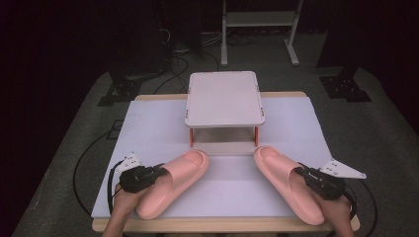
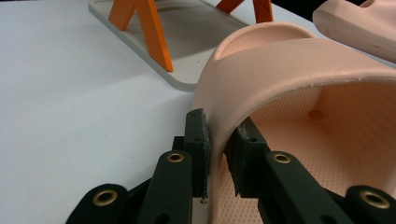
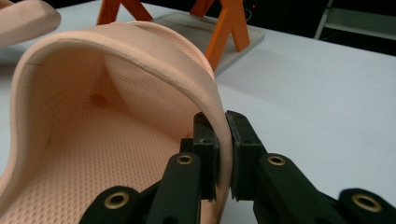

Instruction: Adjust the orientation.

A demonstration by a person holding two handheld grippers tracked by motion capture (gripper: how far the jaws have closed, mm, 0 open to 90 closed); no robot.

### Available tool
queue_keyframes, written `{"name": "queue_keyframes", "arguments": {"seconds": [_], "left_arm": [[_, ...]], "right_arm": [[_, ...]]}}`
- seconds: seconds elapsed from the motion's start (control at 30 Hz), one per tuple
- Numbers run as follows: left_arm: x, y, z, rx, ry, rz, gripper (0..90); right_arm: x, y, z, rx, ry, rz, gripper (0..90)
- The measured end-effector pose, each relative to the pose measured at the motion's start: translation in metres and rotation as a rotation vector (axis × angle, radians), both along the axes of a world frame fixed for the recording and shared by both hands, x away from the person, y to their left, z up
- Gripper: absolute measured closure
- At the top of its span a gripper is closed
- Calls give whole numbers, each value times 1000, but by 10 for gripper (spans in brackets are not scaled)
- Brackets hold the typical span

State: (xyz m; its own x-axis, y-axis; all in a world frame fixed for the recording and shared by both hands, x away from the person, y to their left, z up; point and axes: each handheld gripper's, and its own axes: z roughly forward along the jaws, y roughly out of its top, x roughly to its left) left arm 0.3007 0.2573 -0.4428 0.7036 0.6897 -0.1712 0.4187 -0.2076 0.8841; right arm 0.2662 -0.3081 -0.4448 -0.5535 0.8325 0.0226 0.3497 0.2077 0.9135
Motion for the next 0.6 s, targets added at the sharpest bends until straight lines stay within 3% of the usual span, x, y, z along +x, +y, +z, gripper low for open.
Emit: {"name": "queue_keyframes", "arguments": {"seconds": [0.27,0.6], "left_arm": [[-10,-5,16,-17,-30,-32,784],[-16,-8,49,-27,-68,-64,784]], "right_arm": [[-9,2,15,3,-15,36,829],[-21,3,32,21,-42,50,828]]}}
